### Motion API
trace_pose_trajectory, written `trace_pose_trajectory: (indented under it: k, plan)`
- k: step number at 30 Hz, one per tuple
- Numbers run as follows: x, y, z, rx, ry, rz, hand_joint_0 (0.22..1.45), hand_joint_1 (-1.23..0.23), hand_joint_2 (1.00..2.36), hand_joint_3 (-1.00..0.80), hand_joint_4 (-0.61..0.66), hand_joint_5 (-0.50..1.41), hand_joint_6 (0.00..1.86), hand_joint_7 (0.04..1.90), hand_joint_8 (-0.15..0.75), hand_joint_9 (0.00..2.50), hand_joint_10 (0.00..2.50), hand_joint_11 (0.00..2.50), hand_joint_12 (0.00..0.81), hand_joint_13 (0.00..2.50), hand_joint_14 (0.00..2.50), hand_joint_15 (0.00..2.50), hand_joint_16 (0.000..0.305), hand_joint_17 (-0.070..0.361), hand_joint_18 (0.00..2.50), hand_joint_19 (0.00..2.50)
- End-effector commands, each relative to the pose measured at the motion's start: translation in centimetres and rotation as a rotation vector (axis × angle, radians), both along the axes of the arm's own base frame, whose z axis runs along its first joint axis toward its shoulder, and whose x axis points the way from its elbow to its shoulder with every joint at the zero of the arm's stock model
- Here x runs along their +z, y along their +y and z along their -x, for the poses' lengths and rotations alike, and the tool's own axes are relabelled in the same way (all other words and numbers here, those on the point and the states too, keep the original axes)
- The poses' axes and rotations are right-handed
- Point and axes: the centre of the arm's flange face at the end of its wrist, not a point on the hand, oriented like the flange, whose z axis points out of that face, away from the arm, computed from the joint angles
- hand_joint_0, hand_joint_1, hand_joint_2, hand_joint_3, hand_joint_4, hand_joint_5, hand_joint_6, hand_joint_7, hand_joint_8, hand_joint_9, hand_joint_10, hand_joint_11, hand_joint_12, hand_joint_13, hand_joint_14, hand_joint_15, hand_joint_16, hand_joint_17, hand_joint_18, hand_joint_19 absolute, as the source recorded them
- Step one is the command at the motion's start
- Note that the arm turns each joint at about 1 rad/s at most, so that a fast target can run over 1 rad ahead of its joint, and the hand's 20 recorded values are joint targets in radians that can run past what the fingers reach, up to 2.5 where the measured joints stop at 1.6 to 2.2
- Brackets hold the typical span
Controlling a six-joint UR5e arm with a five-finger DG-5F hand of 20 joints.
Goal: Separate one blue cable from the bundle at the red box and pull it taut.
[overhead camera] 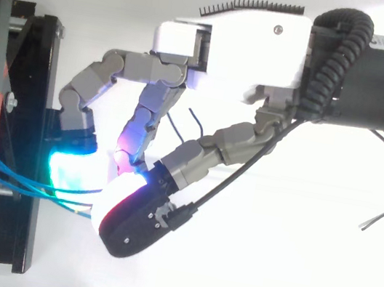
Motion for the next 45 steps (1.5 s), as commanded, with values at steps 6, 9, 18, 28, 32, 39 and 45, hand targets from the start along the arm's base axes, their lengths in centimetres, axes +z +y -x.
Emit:
trace_pose_trajectory:
  k: [6, 9, 18, 28, 32, 39, 45]
  plan:
    - [0.1, 0.09, 0.01, 0.001, -0.001, -0.002, 0.59, -0.76, 1.01, -0.43, -0.1, -0.06, 0.8, 1.09, 0.229, 1.22, 0.03, 0.95, 0.284, 1.02, 0.03, 0.73, 0.035, 0.08, 0.76, 0.73]
    - [-0.02, -0.03, 0.0, -0.001, 0.001, -0.001, 0.6, -0.81, 1.01, -0.34, -0.08, -0.08, 0.84, 1.08, 0.229, 1.22, 0.03, 0.96, 0.284, 1.01, 0.03, 0.74, 0.036, 0.08, 0.76, 0.72]
    - [-0.02, 0.09, -0.01, 0.001, 0.001, -0.001, 0.68, -0.93, 1.02, -0.25, -0.13, -0.13, 0.92, 1.02, 0.234, 1.15, 0.03, 0.98, 0.293, 0.99, 0.03, 0.73, 0.037, 0.083, 0.78, 0.71]
    - [-0.02, 0.09, -0.01, 0.001, 0.001, -0.001, 0.68, -1.02, 1.0, -0.5, -0.06, -0.14, 0.93, 0.9, 0.219, 1.08, 0.03, 0.99, 0.286, 0.95, 0.03, 0.72, 0.037, 0.083, 0.78, 0.68]
    - [-0.02, -0.03, 0.0, -0.001, 0.001, -0.001, 0.56, -0.97, 1.0, -0.5, -0.03, -0.12, 0.91, 0.89, 0.225, 1.1, 0.03, 0.97, 0.292, 0.95, 0.03, 0.73, 0.038, 0.086, 0.78, 0.69]
    - [-0.02, -0.01, 0.01, 0.001, 0.001, -0.002, 0.52, -0.69, 1.0, -0.5, -0.04, -0.07, 0.82, 0.95, 0.235, 1.16, 0.03, 0.92, 0.3, 0.98, 0.03, 0.71, 0.041, 0.091, 0.78, 0.7]
    - [0.1, -0.12, 0.04, 0.001, -0.001, -0.002, 0.6, -0.73, 1.0, -0.49, -0.11, -0.07, 0.82, 1.01, 0.216, 1.17, 0.03, 0.93, 0.285, 0.97, 0.03, 0.72, 0.037, 0.083, 0.75, 0.72]
